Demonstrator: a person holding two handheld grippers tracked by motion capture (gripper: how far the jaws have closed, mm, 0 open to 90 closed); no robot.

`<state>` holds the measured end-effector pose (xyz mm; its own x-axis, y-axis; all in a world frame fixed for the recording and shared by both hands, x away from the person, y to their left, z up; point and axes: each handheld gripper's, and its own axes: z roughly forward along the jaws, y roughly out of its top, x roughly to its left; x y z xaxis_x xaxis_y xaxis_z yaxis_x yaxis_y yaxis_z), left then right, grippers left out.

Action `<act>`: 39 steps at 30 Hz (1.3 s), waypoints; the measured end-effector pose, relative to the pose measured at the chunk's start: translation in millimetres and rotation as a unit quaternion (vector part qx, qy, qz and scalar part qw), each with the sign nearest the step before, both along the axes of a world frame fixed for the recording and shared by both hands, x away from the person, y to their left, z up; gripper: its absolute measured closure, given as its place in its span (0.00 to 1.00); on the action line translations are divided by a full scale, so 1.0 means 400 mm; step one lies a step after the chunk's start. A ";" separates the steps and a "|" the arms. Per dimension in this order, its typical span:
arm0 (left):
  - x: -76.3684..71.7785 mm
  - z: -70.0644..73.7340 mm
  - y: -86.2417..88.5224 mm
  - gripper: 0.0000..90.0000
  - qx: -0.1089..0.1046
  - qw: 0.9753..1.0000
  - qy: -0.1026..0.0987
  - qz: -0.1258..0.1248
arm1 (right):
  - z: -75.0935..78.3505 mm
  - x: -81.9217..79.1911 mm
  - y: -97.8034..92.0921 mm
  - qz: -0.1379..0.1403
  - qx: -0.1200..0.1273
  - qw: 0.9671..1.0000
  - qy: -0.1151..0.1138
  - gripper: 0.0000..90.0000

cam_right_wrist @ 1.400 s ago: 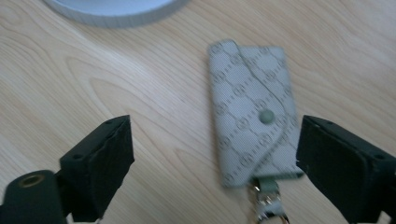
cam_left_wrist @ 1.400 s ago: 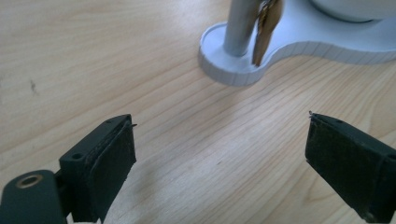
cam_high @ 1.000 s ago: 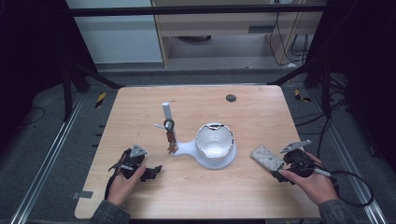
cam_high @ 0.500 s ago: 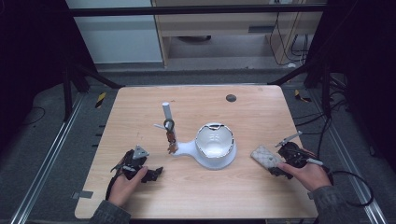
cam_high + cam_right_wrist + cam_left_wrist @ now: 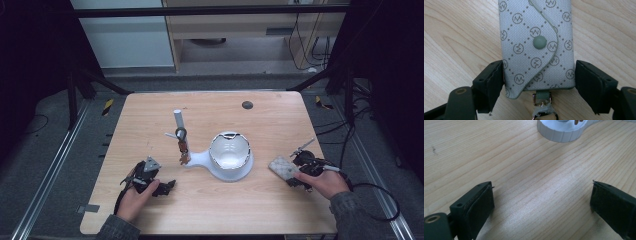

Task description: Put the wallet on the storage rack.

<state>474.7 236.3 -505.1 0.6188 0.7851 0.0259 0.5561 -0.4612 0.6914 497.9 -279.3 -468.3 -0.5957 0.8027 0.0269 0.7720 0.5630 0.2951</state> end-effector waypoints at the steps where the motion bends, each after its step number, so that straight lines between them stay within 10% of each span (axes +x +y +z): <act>1: 0.000 0.000 0.000 0.05 0.000 1.000 0.000 0.000 | 0.000 0.000 0.001 0.001 -0.002 1.000 0.000 0.28; 17: -0.001 -0.002 0.000 0.05 -0.002 1.000 -0.002 -0.002 | 0.057 -0.035 0.032 0.064 -0.063 0.995 -0.044 0.35; 35: -0.003 -0.004 0.000 0.04 -0.005 1.000 -0.006 -0.002 | 0.189 -0.071 0.119 0.142 -0.123 0.977 -0.100 0.36; 39: -0.005 -0.009 0.001 0.02 -0.010 1.000 -0.012 -0.005 | 0.225 -0.081 0.149 0.165 -0.144 0.969 -0.117 0.36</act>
<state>472.7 236.6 -508.8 0.6256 0.7798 0.0245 0.5353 -0.4519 0.7136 465.6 -219.5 -378.4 -0.7836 0.5222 -0.3367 0.4669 0.8524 0.2354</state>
